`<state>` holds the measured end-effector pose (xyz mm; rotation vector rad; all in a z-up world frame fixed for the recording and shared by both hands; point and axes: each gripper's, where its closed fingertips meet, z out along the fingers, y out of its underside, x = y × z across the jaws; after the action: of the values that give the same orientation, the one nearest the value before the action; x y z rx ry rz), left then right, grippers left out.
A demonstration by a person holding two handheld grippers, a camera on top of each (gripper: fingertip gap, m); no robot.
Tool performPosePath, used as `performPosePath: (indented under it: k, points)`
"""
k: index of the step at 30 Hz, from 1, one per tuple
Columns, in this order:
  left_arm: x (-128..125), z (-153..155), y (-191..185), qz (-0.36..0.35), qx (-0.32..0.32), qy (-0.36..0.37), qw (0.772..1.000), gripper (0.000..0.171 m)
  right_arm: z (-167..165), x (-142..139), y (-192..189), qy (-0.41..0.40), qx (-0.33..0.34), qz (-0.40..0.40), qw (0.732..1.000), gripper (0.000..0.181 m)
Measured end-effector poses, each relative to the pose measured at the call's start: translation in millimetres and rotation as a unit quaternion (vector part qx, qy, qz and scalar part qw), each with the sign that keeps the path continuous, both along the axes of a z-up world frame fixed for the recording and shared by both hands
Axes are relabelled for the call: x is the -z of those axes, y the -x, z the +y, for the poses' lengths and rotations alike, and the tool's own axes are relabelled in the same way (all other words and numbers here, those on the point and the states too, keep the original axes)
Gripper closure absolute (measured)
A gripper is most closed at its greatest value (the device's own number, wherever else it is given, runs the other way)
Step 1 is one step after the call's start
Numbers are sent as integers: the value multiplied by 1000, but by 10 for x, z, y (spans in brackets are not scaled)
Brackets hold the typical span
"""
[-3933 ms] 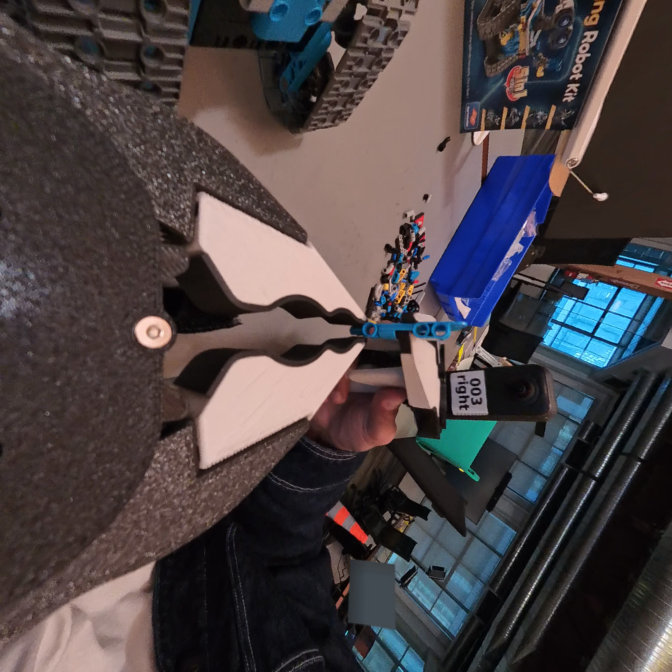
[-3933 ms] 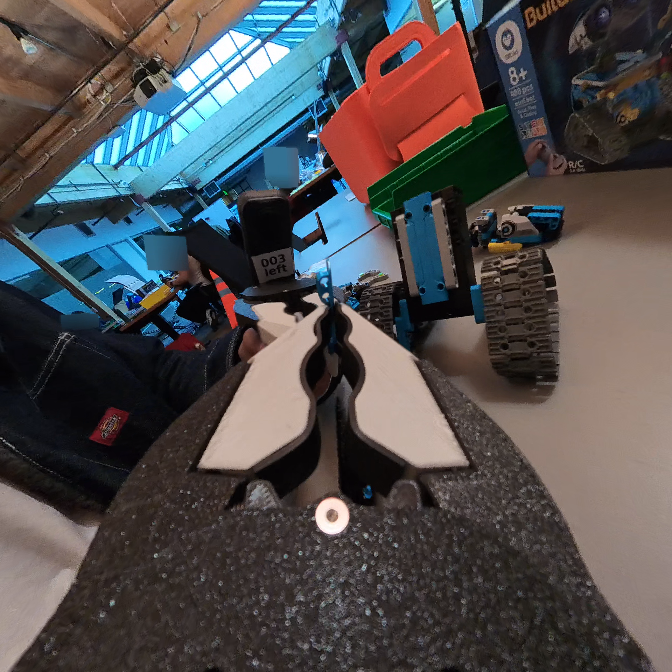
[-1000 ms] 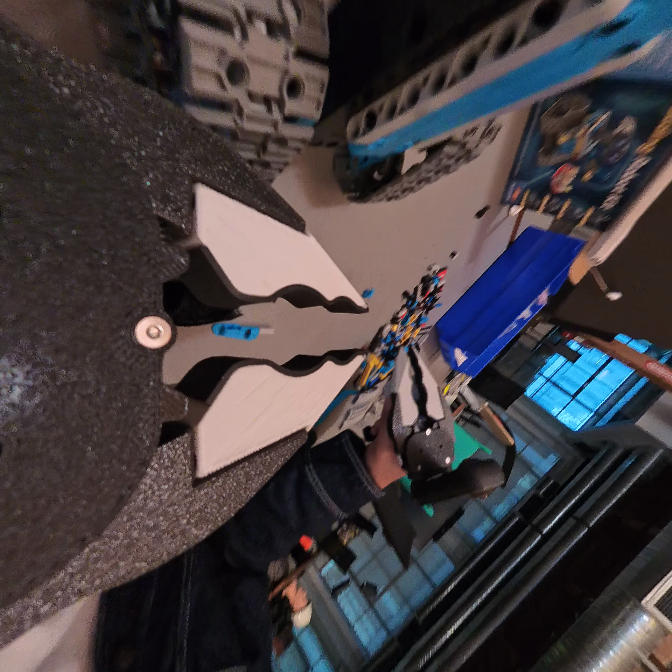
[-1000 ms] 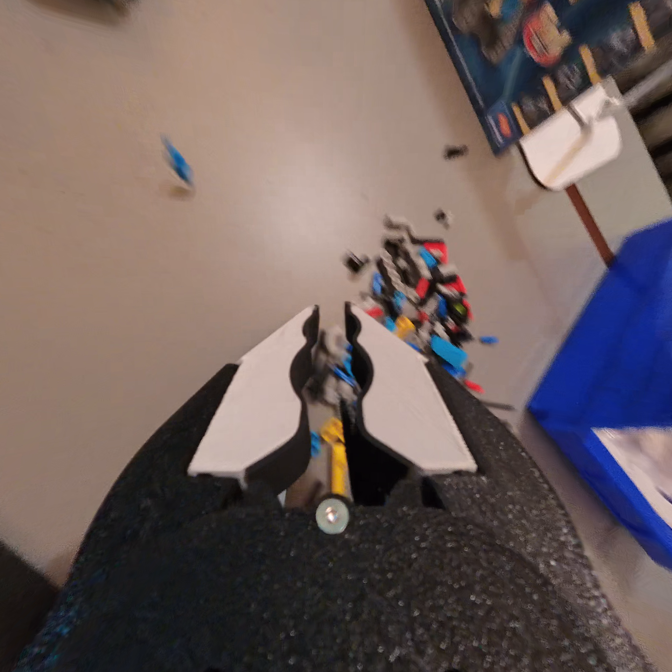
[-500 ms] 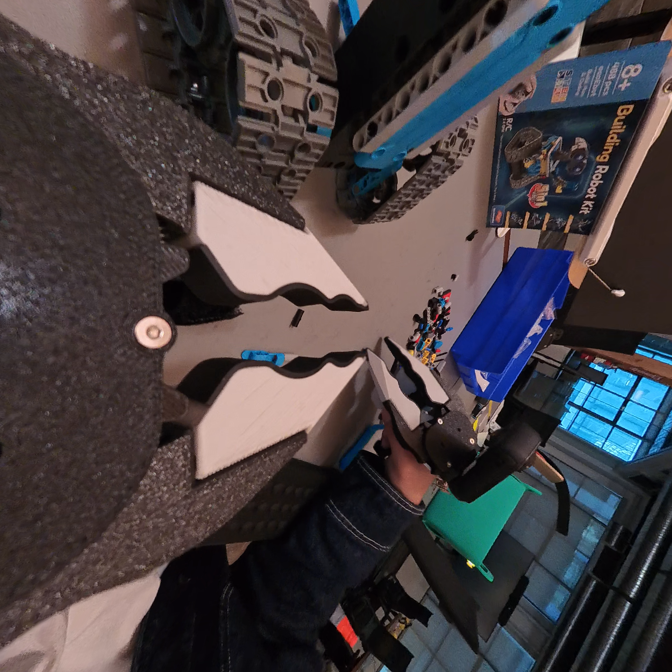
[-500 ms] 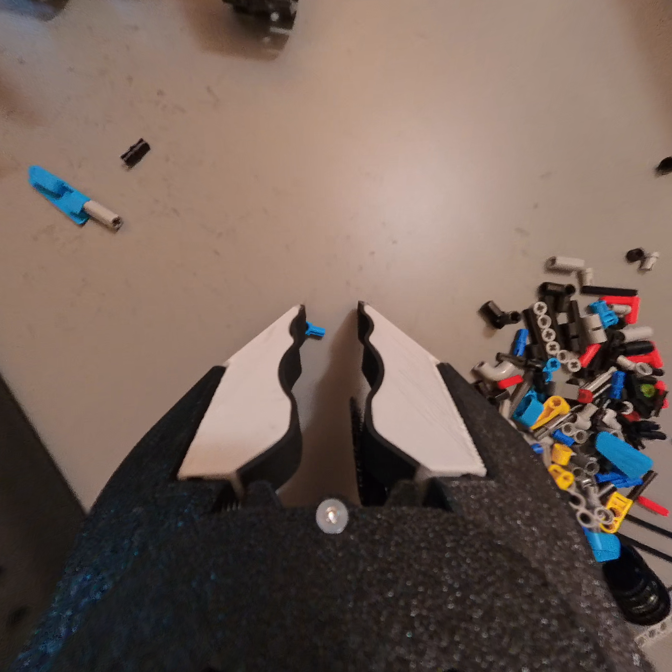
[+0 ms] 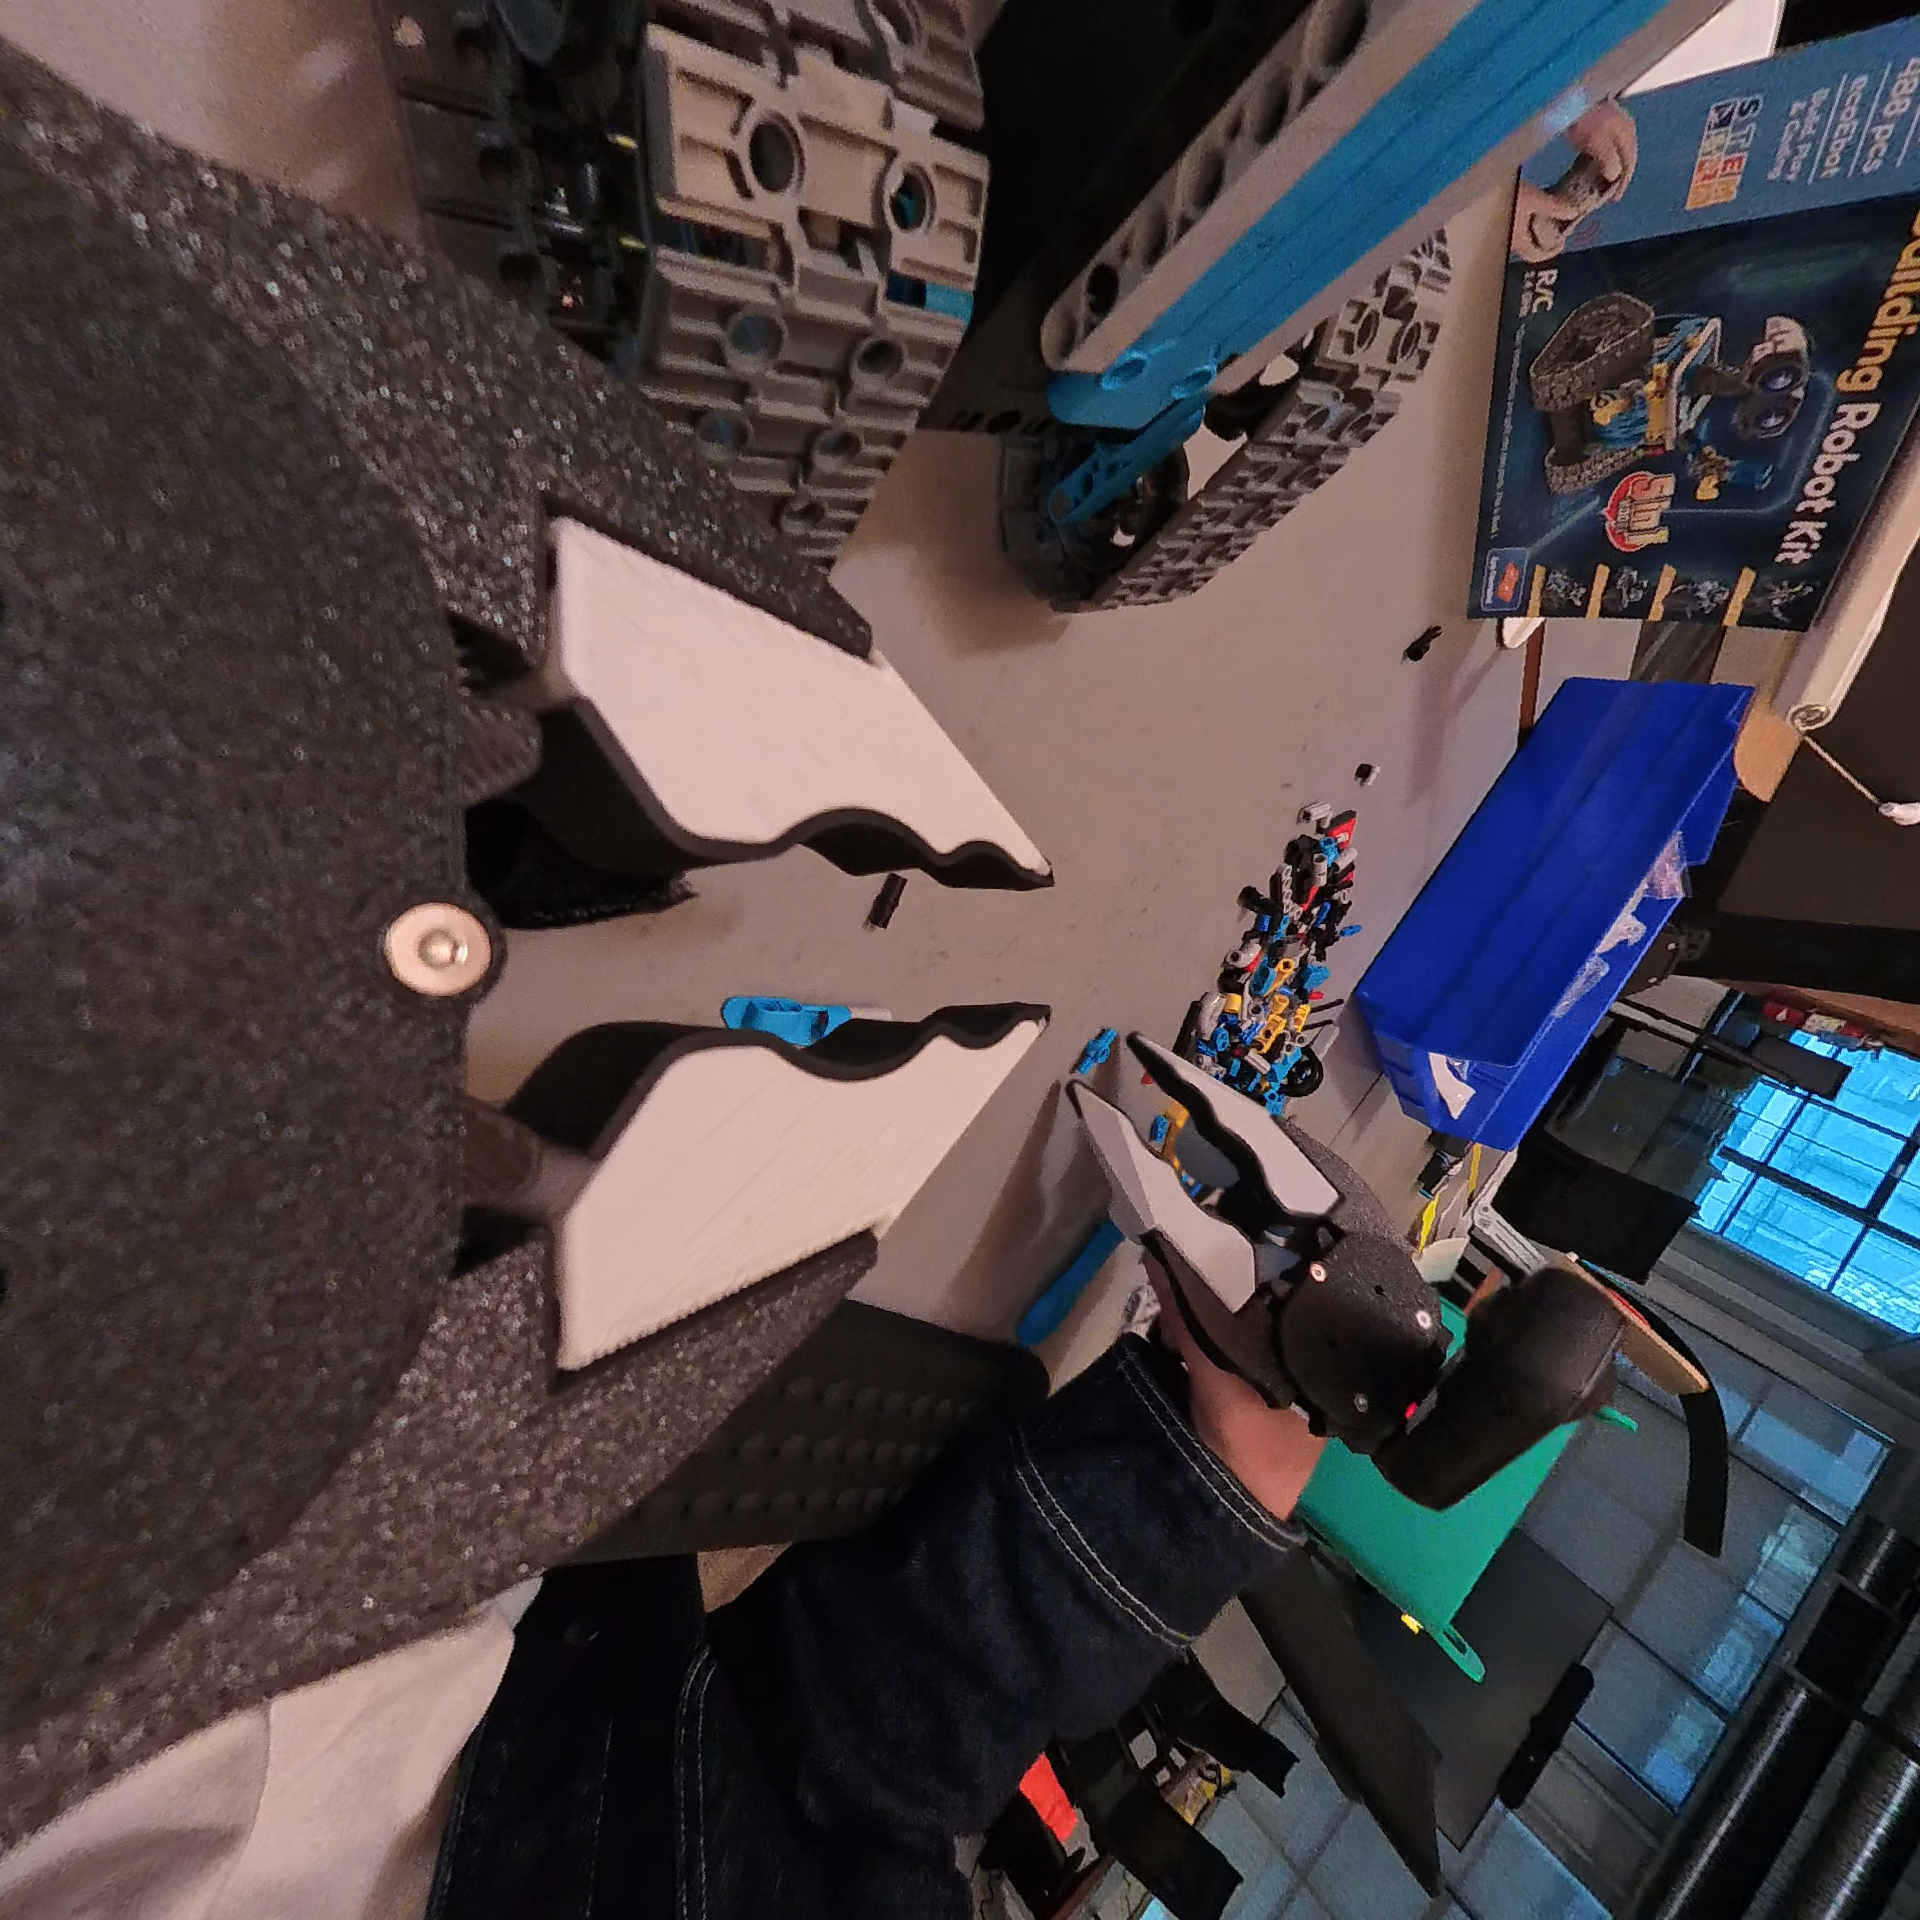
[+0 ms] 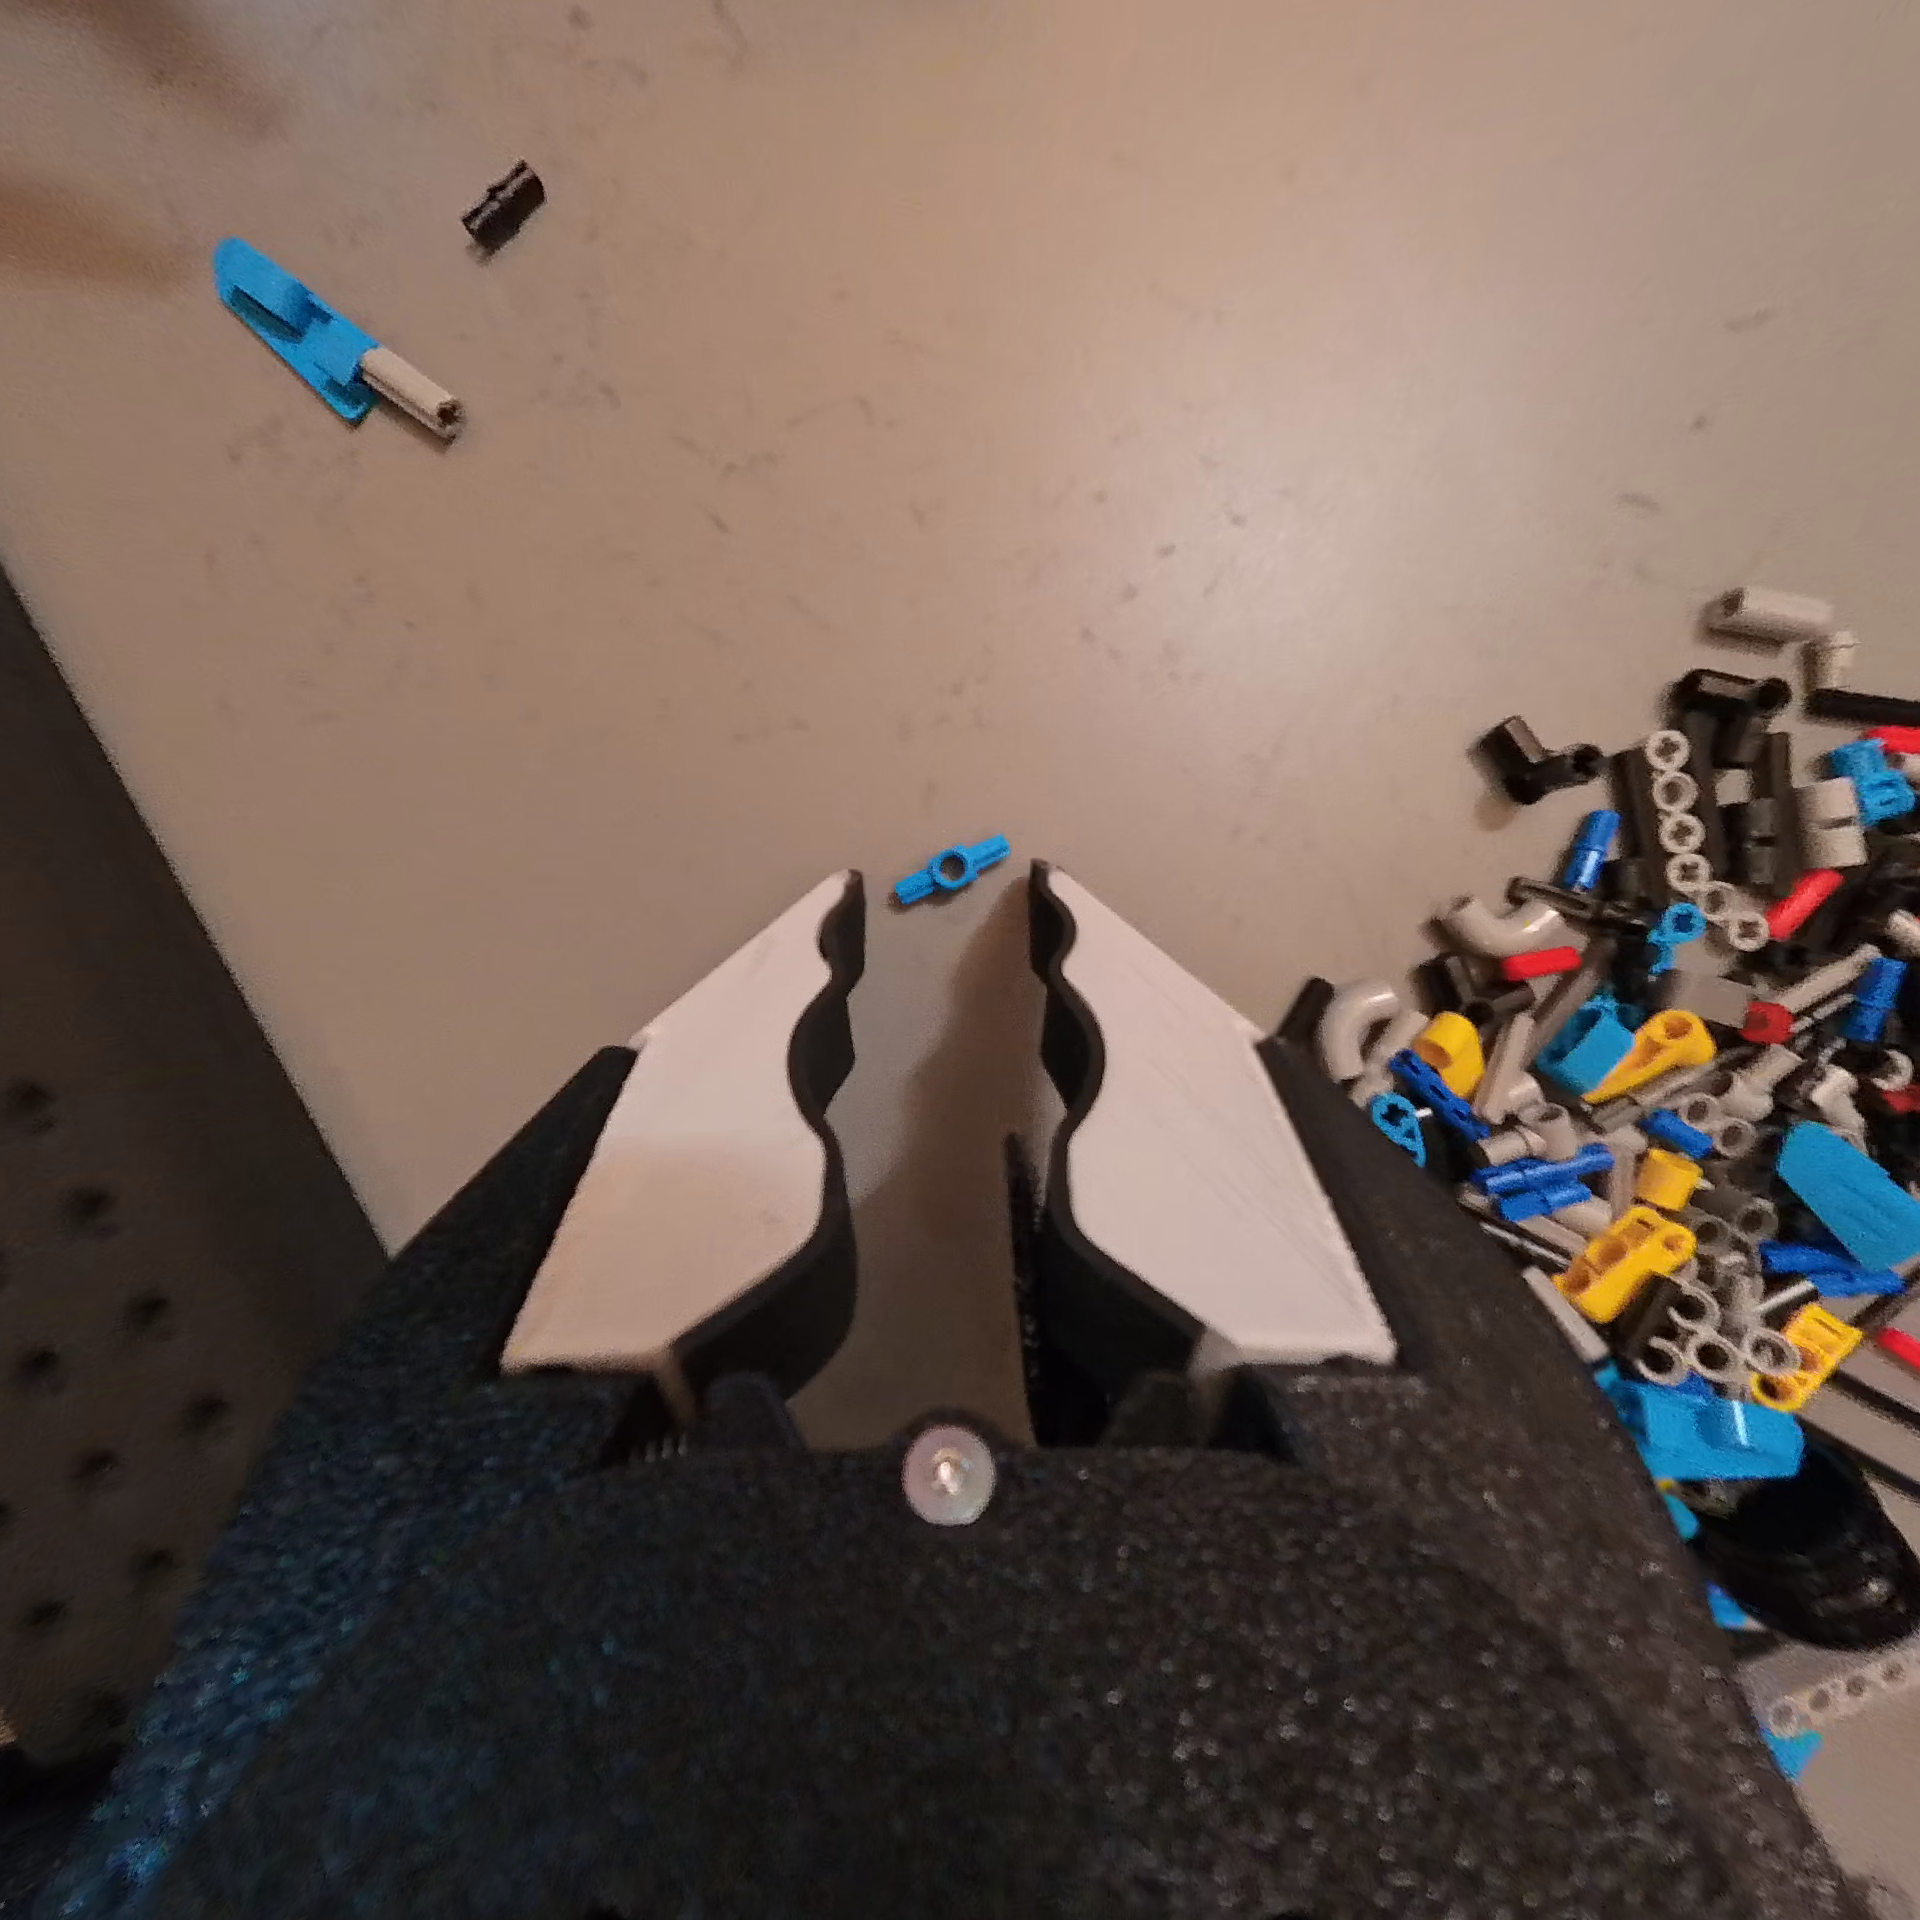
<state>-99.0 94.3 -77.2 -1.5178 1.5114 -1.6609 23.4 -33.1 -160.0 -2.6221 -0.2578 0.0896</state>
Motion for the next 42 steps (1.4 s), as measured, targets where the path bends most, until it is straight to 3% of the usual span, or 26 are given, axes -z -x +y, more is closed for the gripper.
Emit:
performPosePath:
  k: [2, 6, 10, 15, 17, 19, 21, 23, 26, 29, 34, 38, 42]
  points:
    - [1, 1, -2, 0, 0, 0, 1000, 151, 30, 31, 14, 3, -4, -3, 1000, 153]
    - [-2, 4, -1, 0, 0, 2, 1000, 151, 52, 34, 44, 1, -10, 6, 1000, 175]
    - [4, -5, 0, 3, 2, 3, 1000, 151, -51, -32, -197, 2, 13, -44, 999, 176]
    - [-2, -1, 0, 2, 2, 4, 1000, 151, -487, -423, -1234, -40, 210, -158, 964, 176]
    - [0, 7, -4, 3, -1, 3, 1000, 151, -659, -394, -1414, -32, 258, -154, 953, 175]
    - [-1, 34, -8, 3, -8, 1, 1000, 151, -695, -321, -1427, -20, 263, -143, 954, 156]
    - [1, 99, -15, 2, -25, -6, 1000, 151, -542, -361, -1322, -34, 246, -140, 958, 152]
    - [11, 141, -20, 5, -34, -3, 999, 151, -120, -462, -953, -84, 184, -113, 973, 152]
    - [20, 158, -23, 9, -34, 10, 999, 151, 645, -408, 225, -130, 10, 8, 991, 148]
    - [17, 157, -18, 9, -34, 11, 999, 151, 876, -139, 919, -88, -109, 4, 990, 137]
    - [29, 119, -13, 13, -24, 15, 1000, 151, 1037, -113, 1092, -109, -80, 54, 989, 155]
    - [32, 89, -11, 12, -20, 5, 1000, 151, 1064, 19, 1068, -94, -72, 31, 993, 157]
    - [31, 84, -8, 11, -20, 0, 1000, 151, 1046, 3, 988, -94, -70, 7, 993, 179]
